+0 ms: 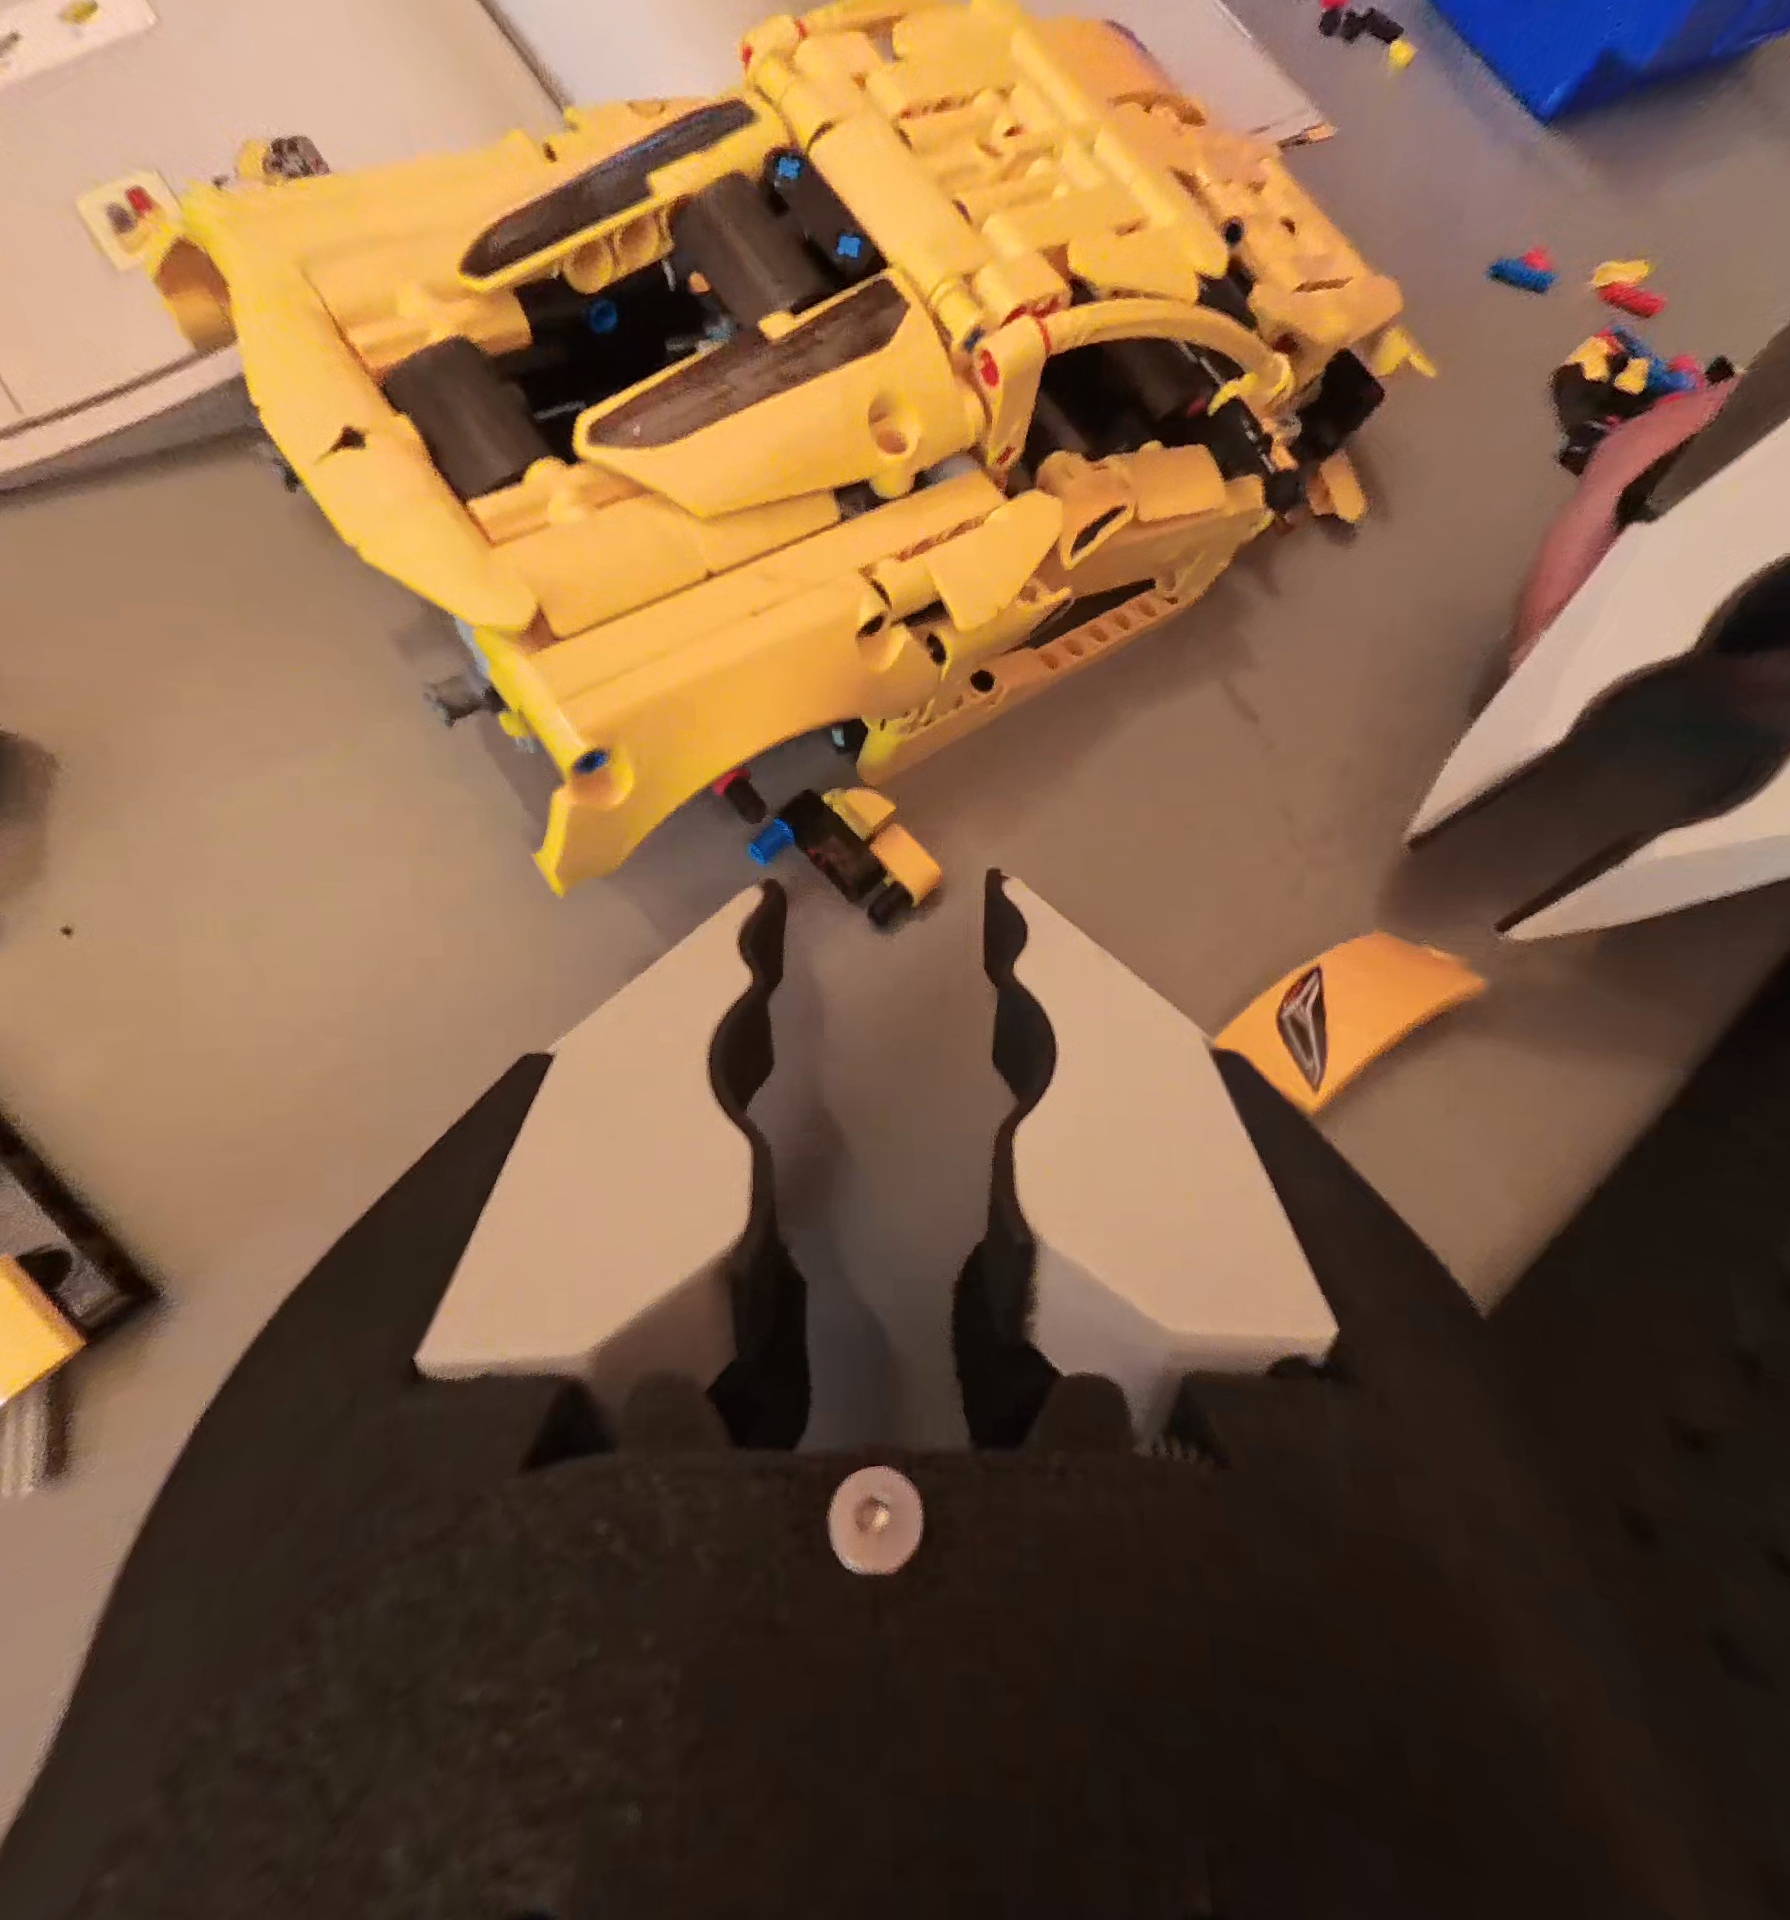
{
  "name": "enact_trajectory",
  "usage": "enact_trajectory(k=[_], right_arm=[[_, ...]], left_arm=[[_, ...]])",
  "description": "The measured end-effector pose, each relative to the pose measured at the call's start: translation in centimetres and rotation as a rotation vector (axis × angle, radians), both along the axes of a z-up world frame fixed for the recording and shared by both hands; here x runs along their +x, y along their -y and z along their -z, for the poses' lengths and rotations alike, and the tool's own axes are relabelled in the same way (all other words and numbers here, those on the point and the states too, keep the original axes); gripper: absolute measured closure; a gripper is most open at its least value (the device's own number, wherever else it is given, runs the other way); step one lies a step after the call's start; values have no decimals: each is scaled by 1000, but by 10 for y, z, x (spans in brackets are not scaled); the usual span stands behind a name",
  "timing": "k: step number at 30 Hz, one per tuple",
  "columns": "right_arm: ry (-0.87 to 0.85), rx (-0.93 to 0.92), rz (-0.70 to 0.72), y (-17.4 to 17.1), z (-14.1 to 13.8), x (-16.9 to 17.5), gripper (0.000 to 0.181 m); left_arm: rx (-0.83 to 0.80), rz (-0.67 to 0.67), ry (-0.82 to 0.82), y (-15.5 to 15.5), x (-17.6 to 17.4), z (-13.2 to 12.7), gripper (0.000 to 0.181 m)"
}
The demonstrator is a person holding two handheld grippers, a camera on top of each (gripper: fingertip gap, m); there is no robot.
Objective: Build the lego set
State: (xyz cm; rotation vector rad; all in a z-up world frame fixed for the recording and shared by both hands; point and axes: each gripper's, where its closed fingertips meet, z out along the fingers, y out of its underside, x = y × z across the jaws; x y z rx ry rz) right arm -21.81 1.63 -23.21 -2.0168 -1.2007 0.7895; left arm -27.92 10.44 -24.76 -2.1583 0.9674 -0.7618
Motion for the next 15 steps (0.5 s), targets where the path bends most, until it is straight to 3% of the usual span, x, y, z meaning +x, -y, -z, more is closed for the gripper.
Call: enact_trajectory(k=[4, 6, 7, 8, 15], right_arm=[[-21, 10, 8, -1, -5, 0, 163], [-31, 14, 9, -2, -8, -1, 163], [-34, 21, 10, -2, -9, -1, 164], [-38, 29, 11, -3, -11, -2, 164], [-112, 126, 97, -18, -31, 7, 166]], left_arm=[[17, -58, -19, -7, 6, 1, 139], [17, -60, -25, -8, 8, 1, 147], [23, -47, -38, -7, 9, 3, 162], [27, -31, -43, -5, 10, 3, 164], [-6, 103, -4, 14, 13, 1, 165]])
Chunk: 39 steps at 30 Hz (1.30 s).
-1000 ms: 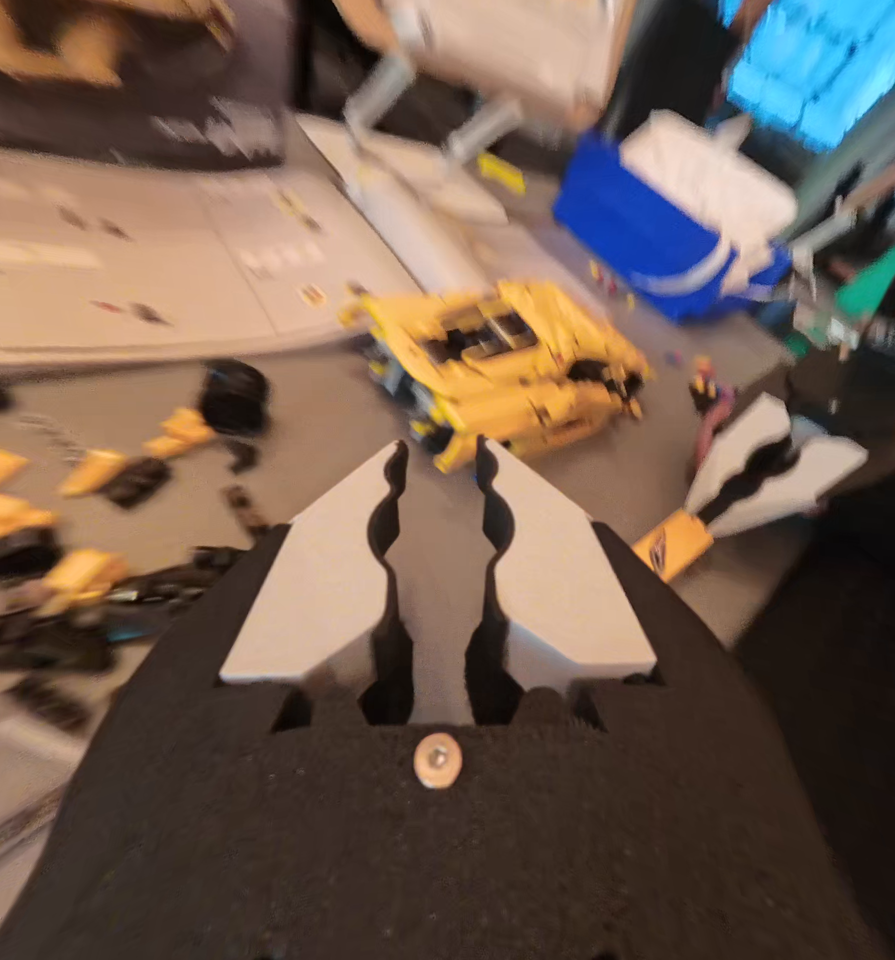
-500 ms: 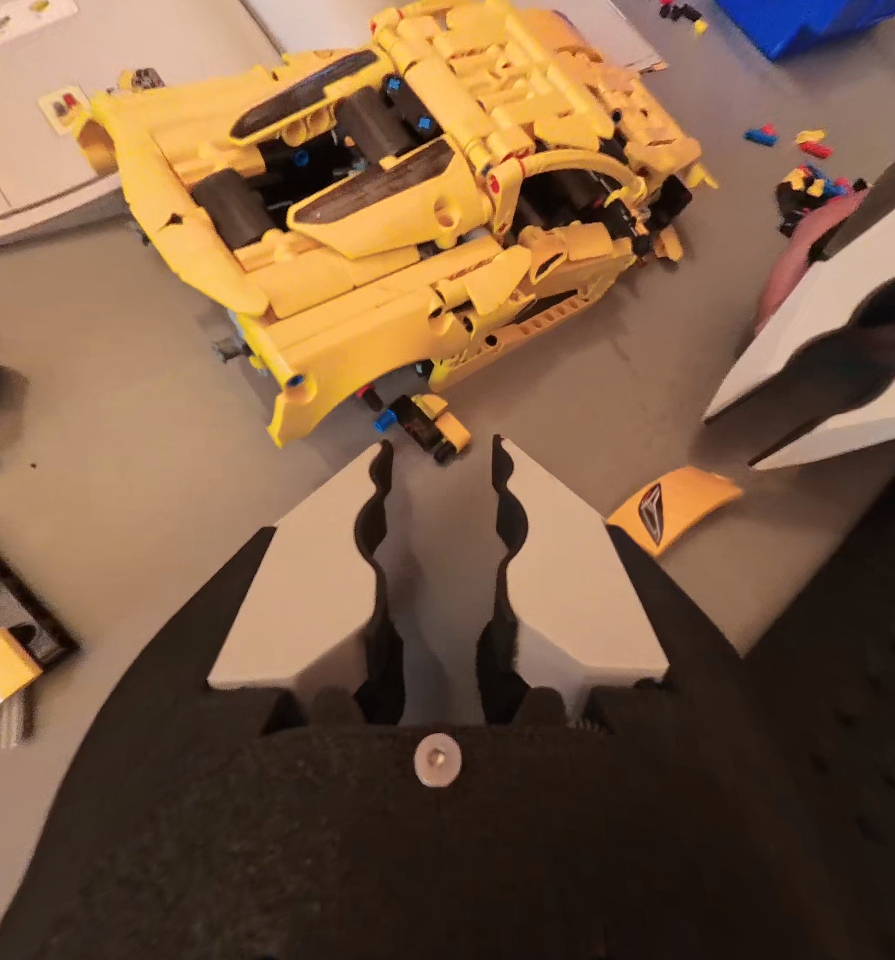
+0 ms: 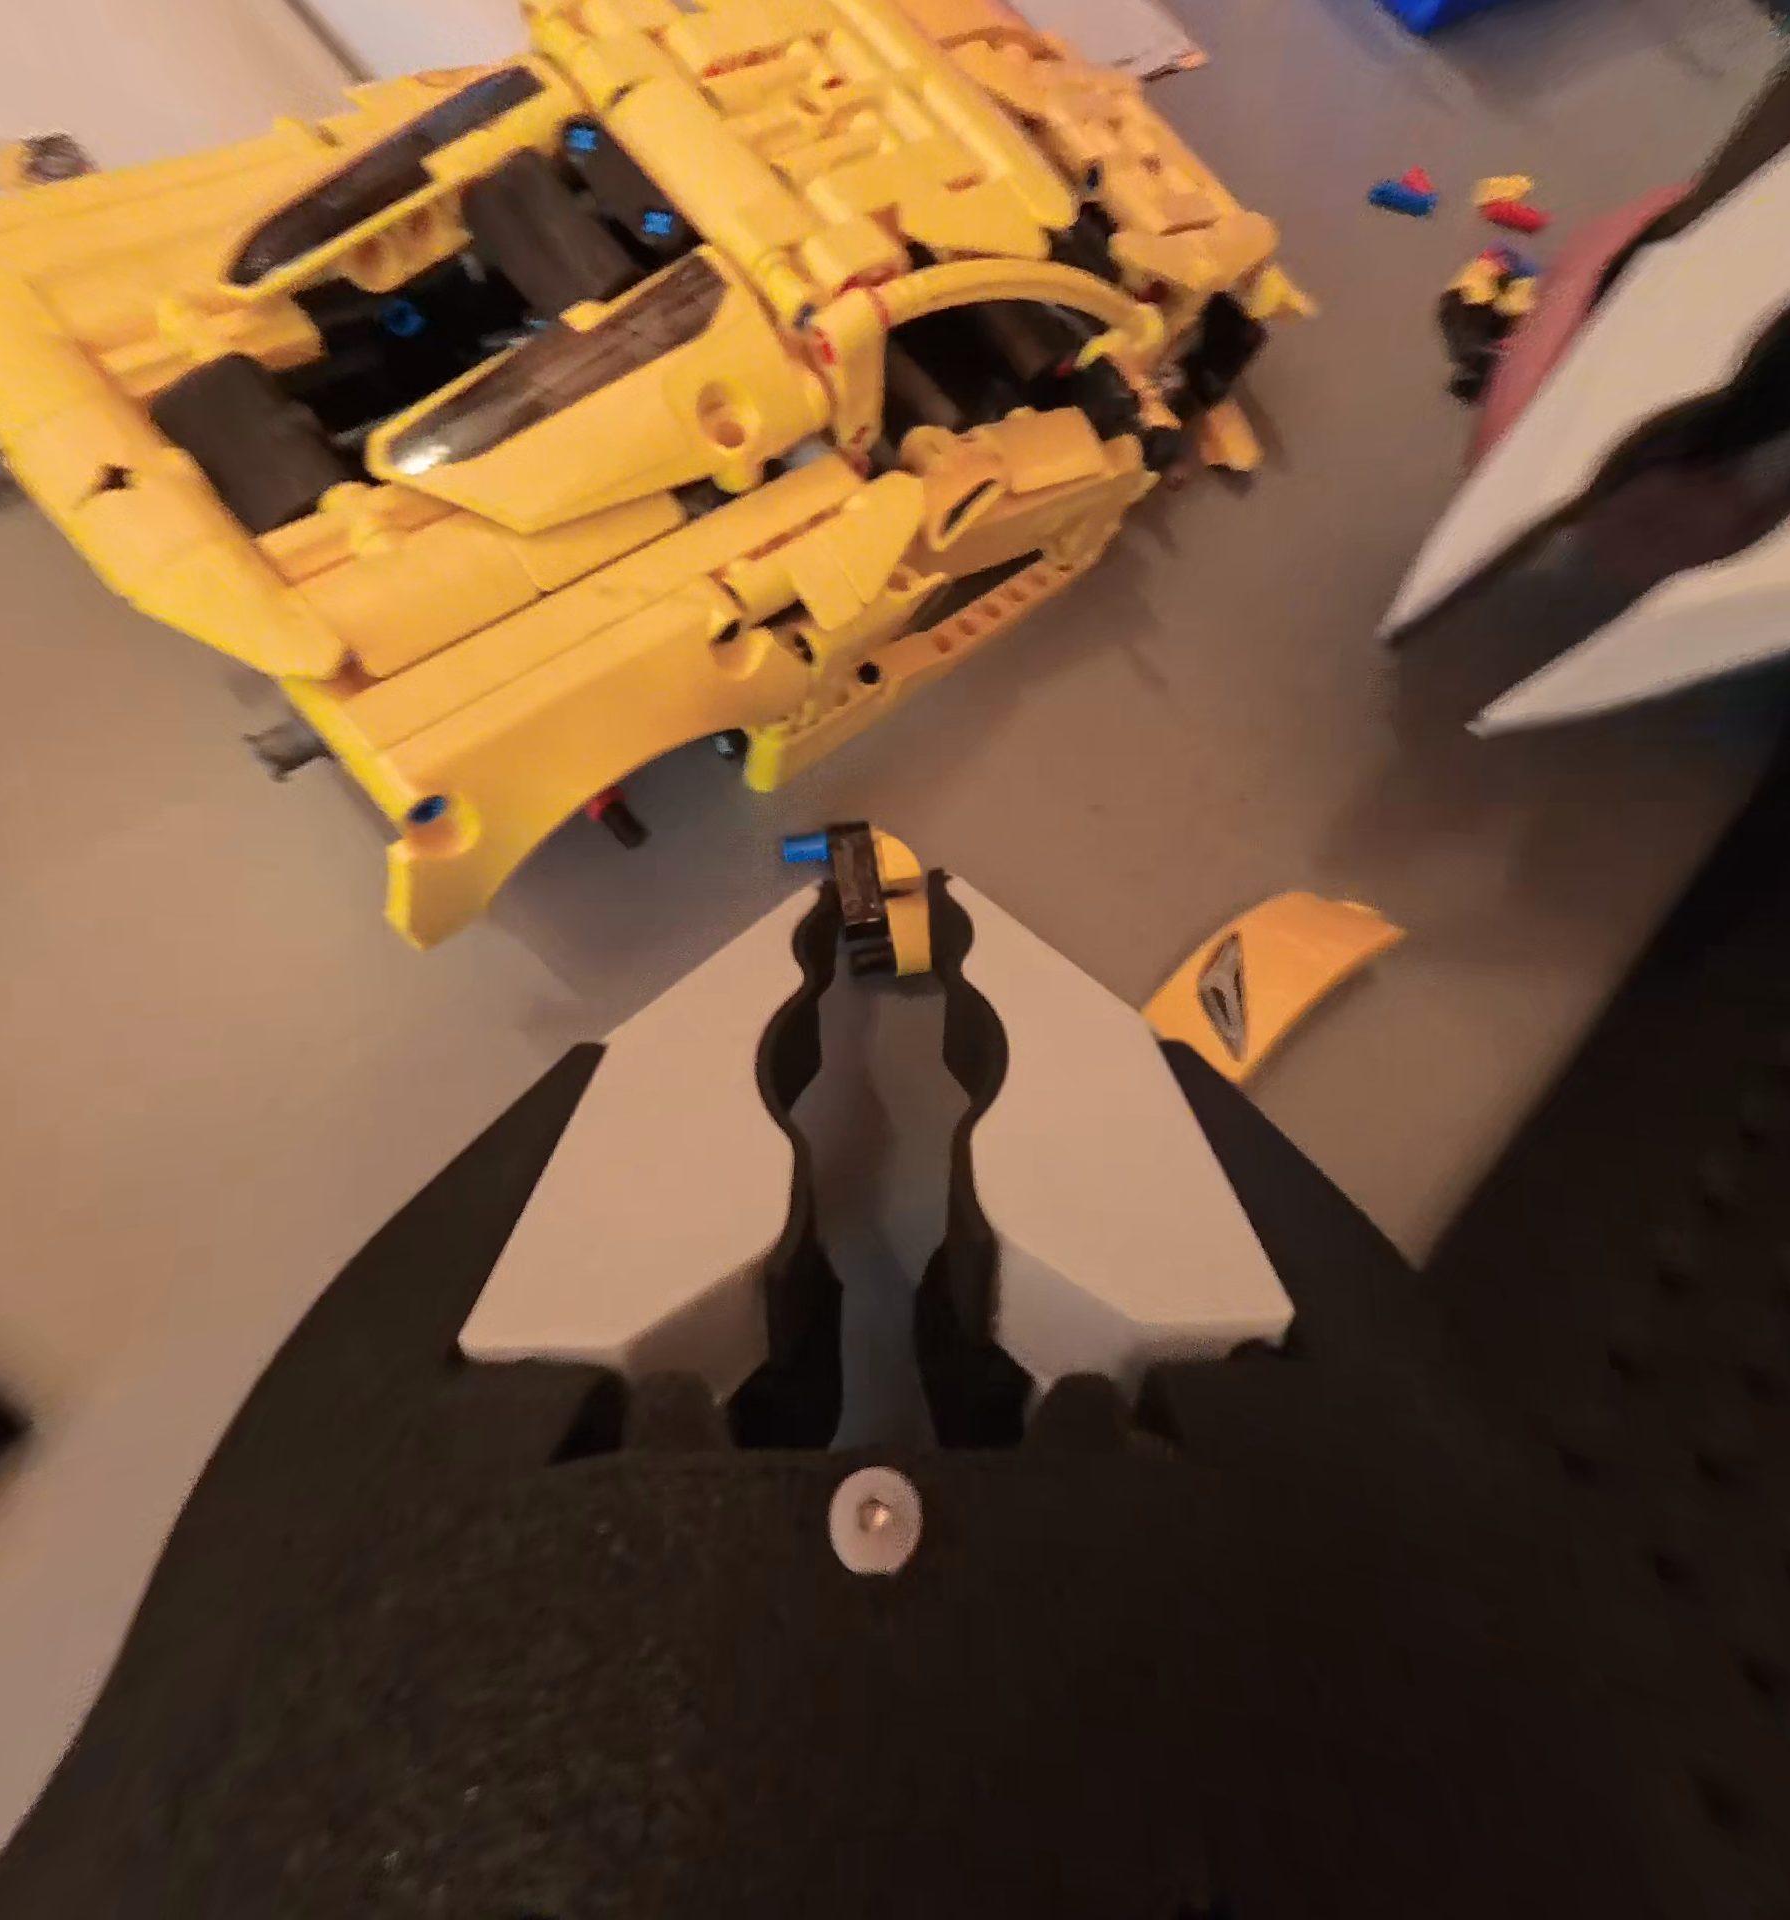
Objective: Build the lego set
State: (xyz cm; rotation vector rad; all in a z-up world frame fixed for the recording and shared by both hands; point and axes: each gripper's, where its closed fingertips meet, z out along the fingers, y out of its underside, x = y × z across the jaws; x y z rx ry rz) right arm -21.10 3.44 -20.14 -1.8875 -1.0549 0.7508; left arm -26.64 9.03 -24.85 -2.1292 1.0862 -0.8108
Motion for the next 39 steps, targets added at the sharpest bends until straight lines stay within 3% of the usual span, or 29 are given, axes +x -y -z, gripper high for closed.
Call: enact_trajectory(k=[2, 8, 15, 20, 24, 27, 30, 32, 39], right_arm=[[-58, -12, 24, -3, -9, 3, 165], [-309, -18, 45, -5, -53, 5, 153], [-226, 363, 72, -9, -73, -30, 145], [-242, 504, 91, -7, -85, -40, 142], [-269, 521, 96, -7, -89, -36, 140], [-383, 415, 23, 3, -95, -39, 148], [-592, 161, -127, 22, -104, -45, 155], [-640, 41, -165, 23, -104, -44, 155], [-665, 37, -281, 42, -106, -52, 168]], left_arm=[[-44, 95, 126, 15, 9, -16, 165], [-80, 328, 699, 51, 16, -111, 165], [-395, 356, 1030, 49, 3, -146, 165], [-506, 356, 1102, 45, -1, -148, 165], [-607, 433, 1132, 56, 0, -152, 165], [-745, 517, 1206, 64, -5, -160, 165], [-842, 569, 1243, 68, -10, -164, 165], [-903, 614, 1250, 74, -11, -166, 165], [-975, 734, 1156, 101, -4, -162, 166]])
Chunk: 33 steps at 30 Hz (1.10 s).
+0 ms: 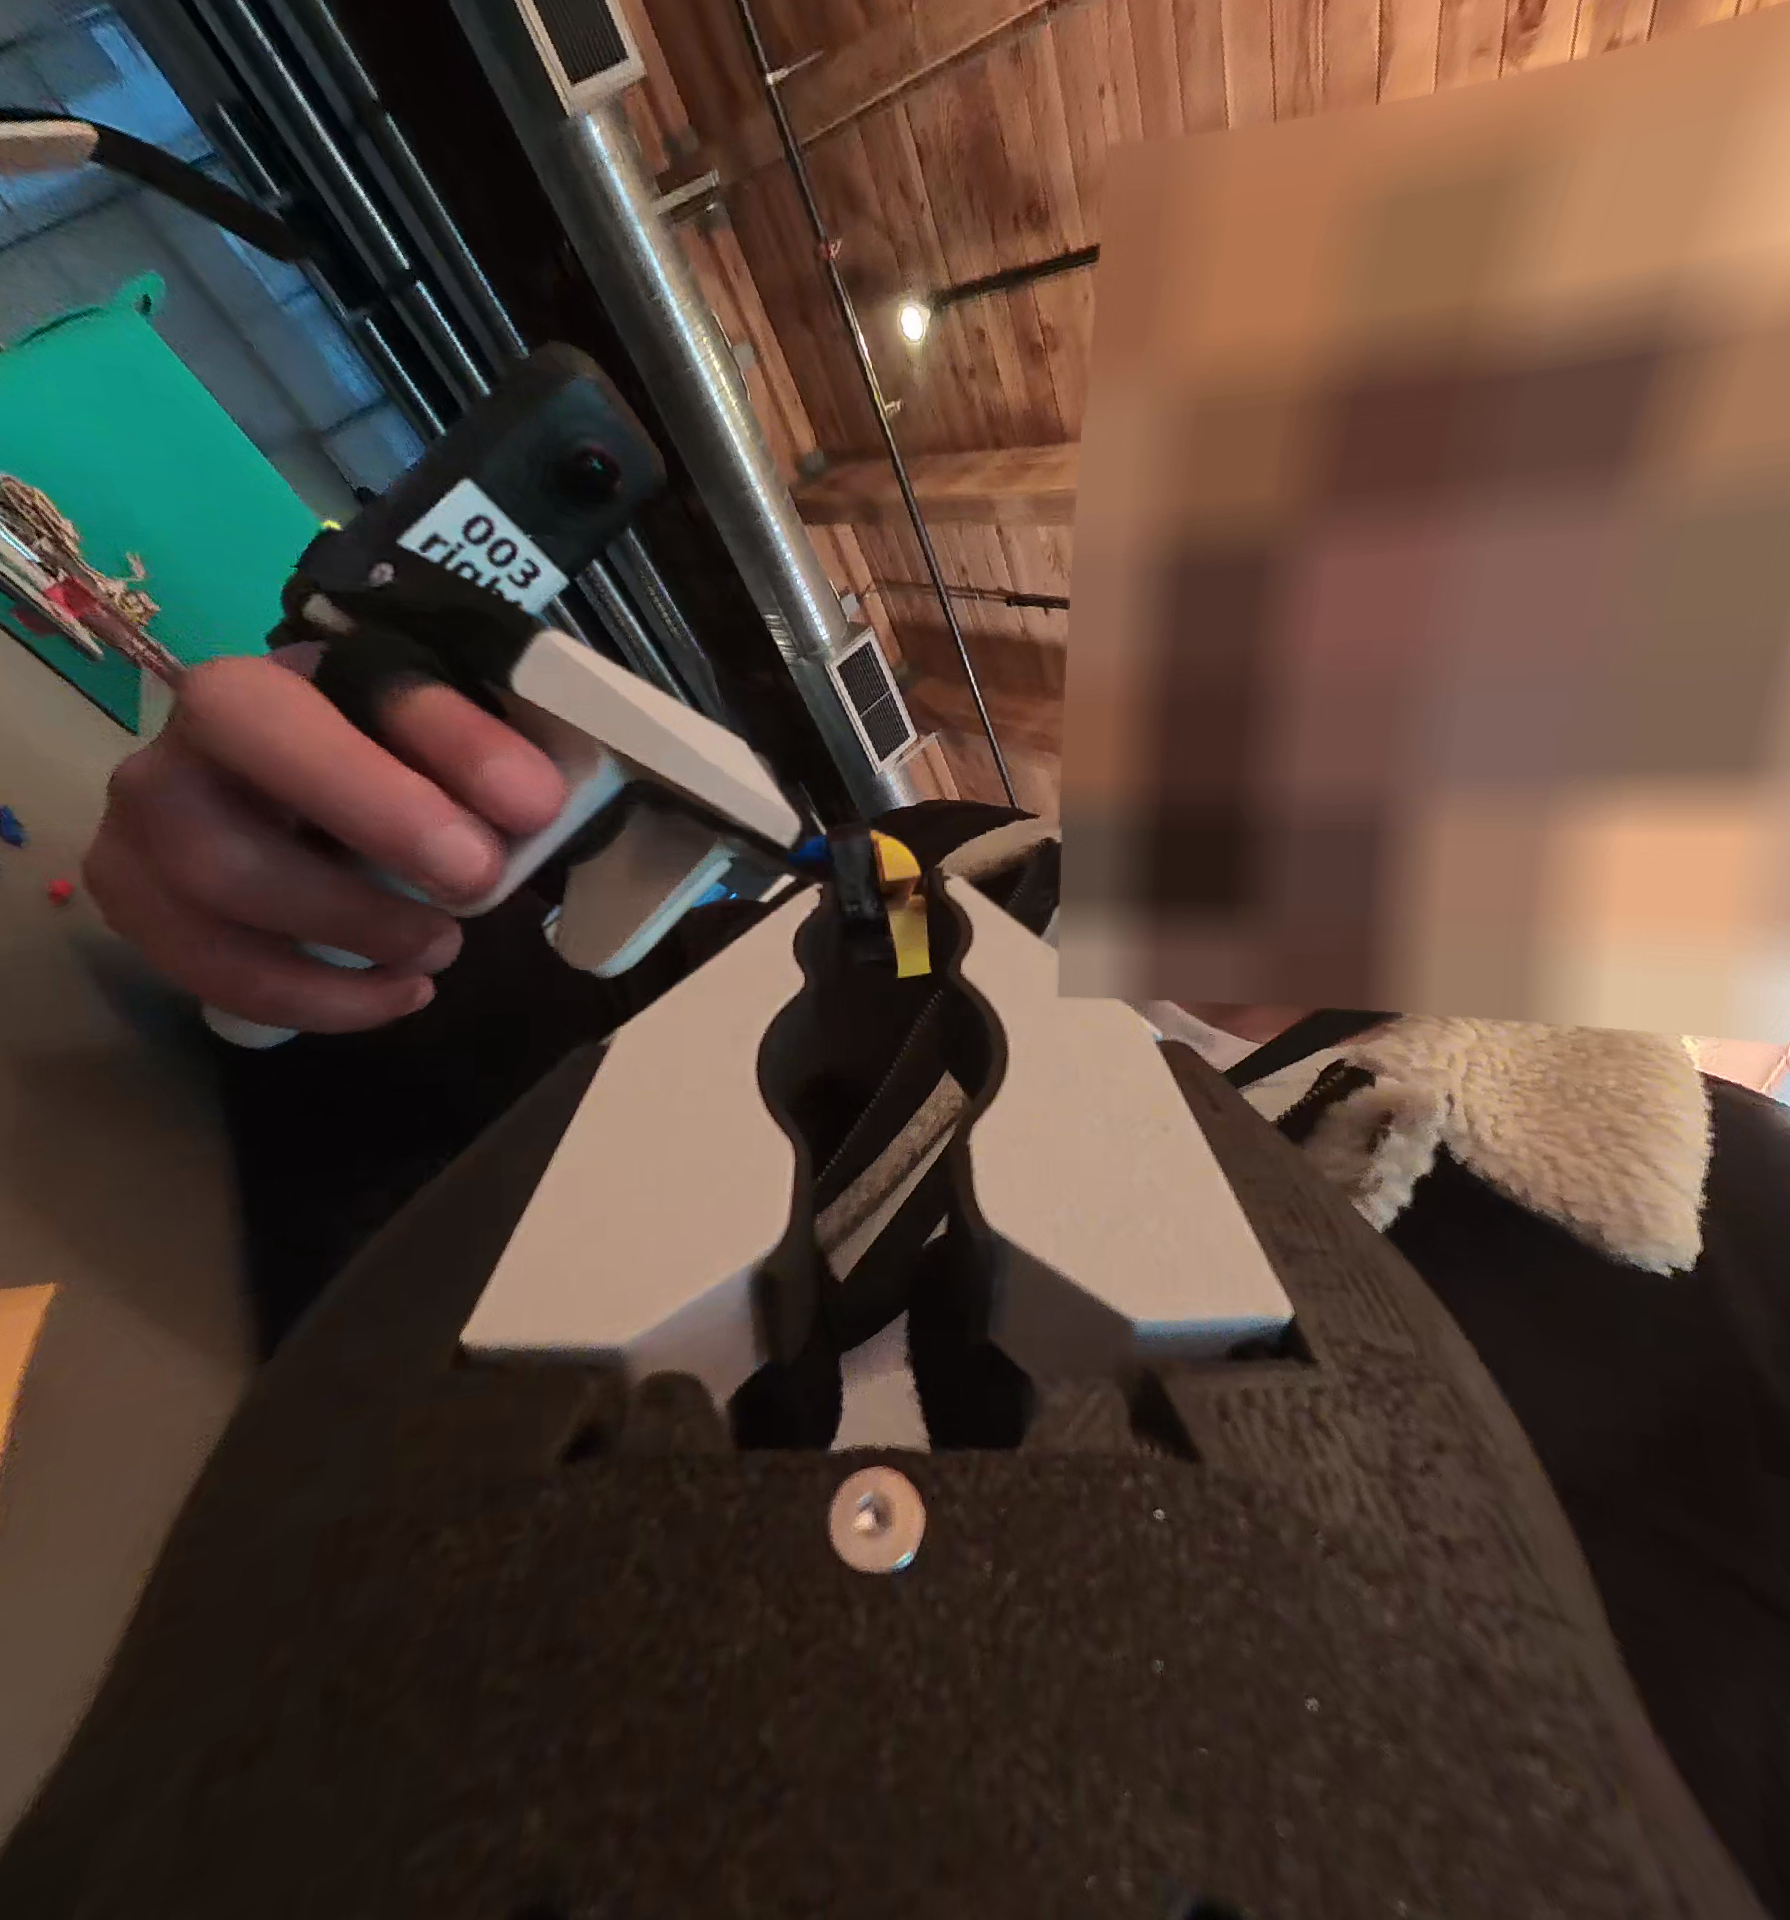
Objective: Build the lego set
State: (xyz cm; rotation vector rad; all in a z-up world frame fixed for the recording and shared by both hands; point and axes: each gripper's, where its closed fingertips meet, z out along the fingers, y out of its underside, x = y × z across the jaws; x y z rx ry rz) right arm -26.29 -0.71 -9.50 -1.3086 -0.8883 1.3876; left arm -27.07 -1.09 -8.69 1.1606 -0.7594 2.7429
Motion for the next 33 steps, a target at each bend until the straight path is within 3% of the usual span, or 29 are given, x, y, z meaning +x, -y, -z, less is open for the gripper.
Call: enact_trajectory(k=[7, 12, 17, 23, 27, 30, 33], right_arm=[[17, -5, 22, -4, 2, 2, 176], [24, -111, 14, -11, 6, 8, 178], [43, 27, 99, -11, 3, 4, 175], [-5, -58, -8, -2, 0, 2, 172], [37, -11, -8, 3, 4, -3, 176], [41, -93, -3, -5, 8, -1, 178], [-28, -248, 11, -20, 6, 11, 179]], left_arm=[[-30, 13, -15, -2, 2, 3, 166], [-31, -40, -54, -10, 6, 9, 166], [-47, -19, -37, -9, 4, 6, 166], [-44, 18, -28, -3, 3, 5, 166], [-45, 33, -18, 0, 2, 3, 166], [-79, -9, -38, -10, 5, 6, 166], [-64, -156, -89, -32, 8, 14, 164]])
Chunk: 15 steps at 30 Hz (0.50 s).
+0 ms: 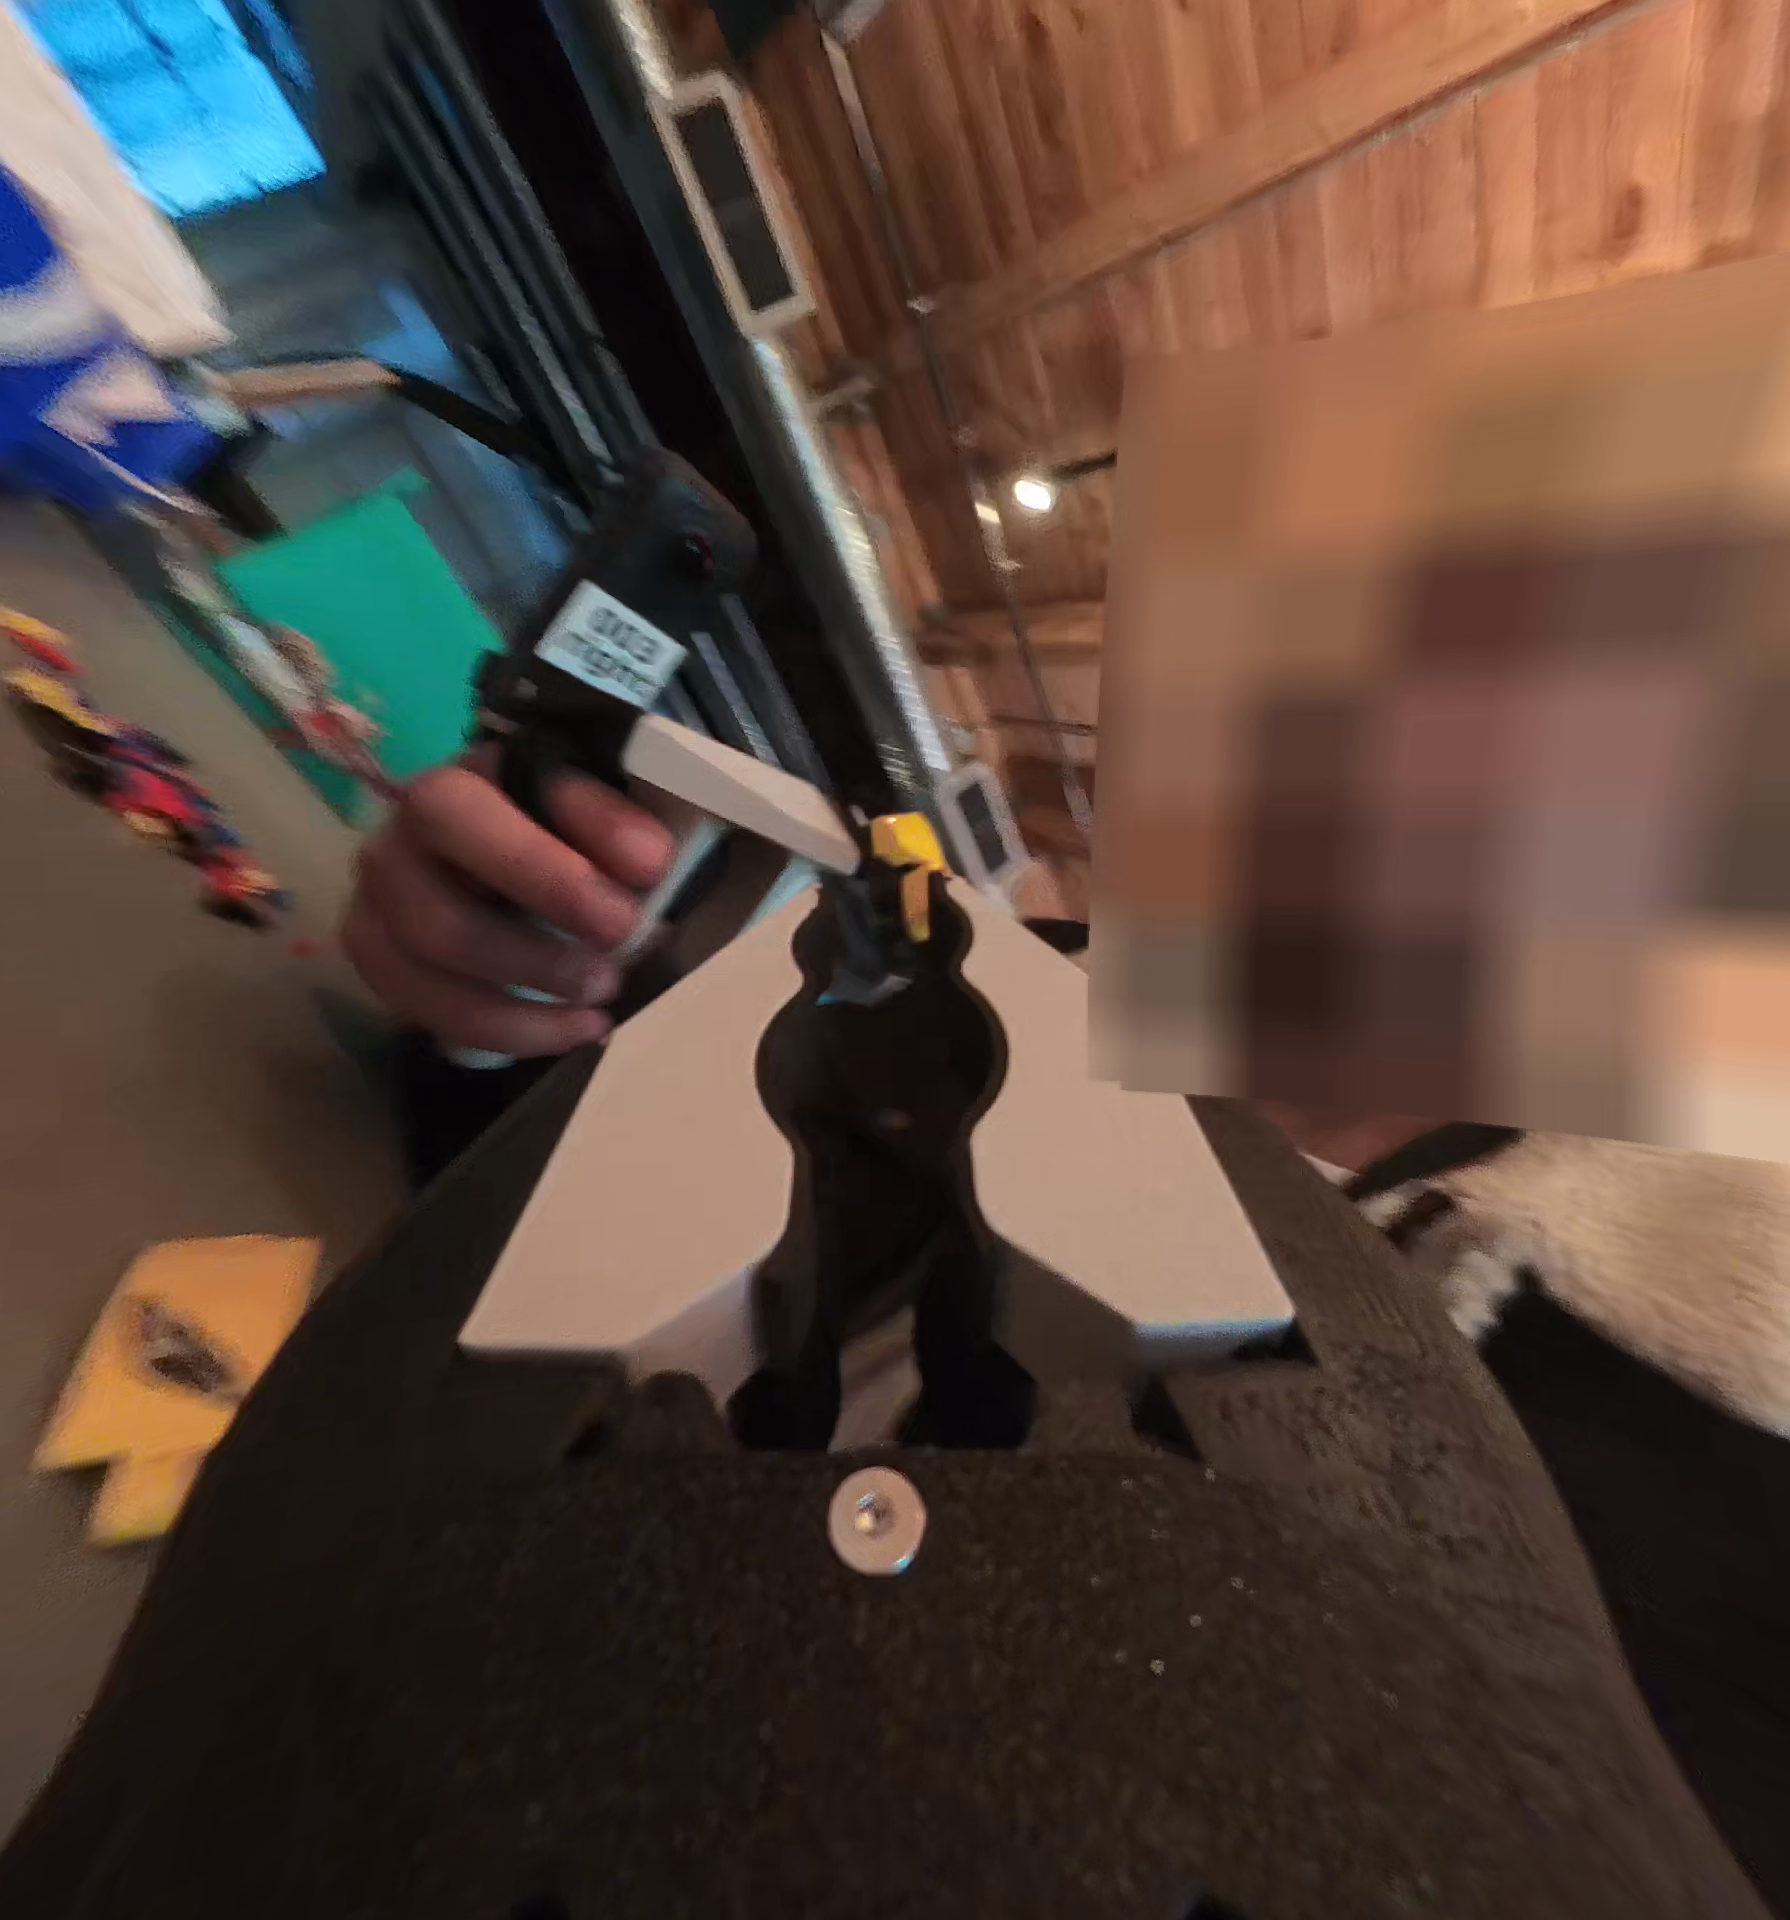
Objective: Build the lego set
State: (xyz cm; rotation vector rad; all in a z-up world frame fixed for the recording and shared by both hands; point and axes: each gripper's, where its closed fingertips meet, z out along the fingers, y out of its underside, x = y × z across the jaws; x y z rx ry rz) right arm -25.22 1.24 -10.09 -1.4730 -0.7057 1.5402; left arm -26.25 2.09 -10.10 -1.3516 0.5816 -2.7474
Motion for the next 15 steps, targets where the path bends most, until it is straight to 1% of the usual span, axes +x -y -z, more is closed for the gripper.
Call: enact_trajectory(k=[1, 2, 3, 5, 7, 9, 10, 12, 15], right_arm=[[-25, -58, 12, -6, 0, 5, 179], [-45, -126, 21, -13, 2, 10, 179], [-64, -203, 26, -19, 6, 15, 179], [-130, -349, 14, -28, 10, 23, 179], [-200, -478, -21, -31, 13, 30, 179], [-253, -564, -50, -33, 14, 33, 179], [-268, -586, -63, -32, 14, 33, 179], [-270, -594, -93, -27, 12, 30, 179], [-260, -609, -158, -17, 10, 18, 179]], left_arm=[[40, -79, -51, -9, 3, 6, 154], [92, -160, -100, -17, 5, 12, 149], [172, -238, -144, -22, 5, 15, 149], [423, -394, -257, -28, 9, 25, 147], [727, -543, -378, -33, 10, 35, 144], [990, -660, -427, -32, 13, 37, 144], [1071, -690, -425, -27, 15, 36, 144], [1140, -688, -409, -17, 19, 32, 143], [1102, -673, -330, -8, 18, 20, 142]])
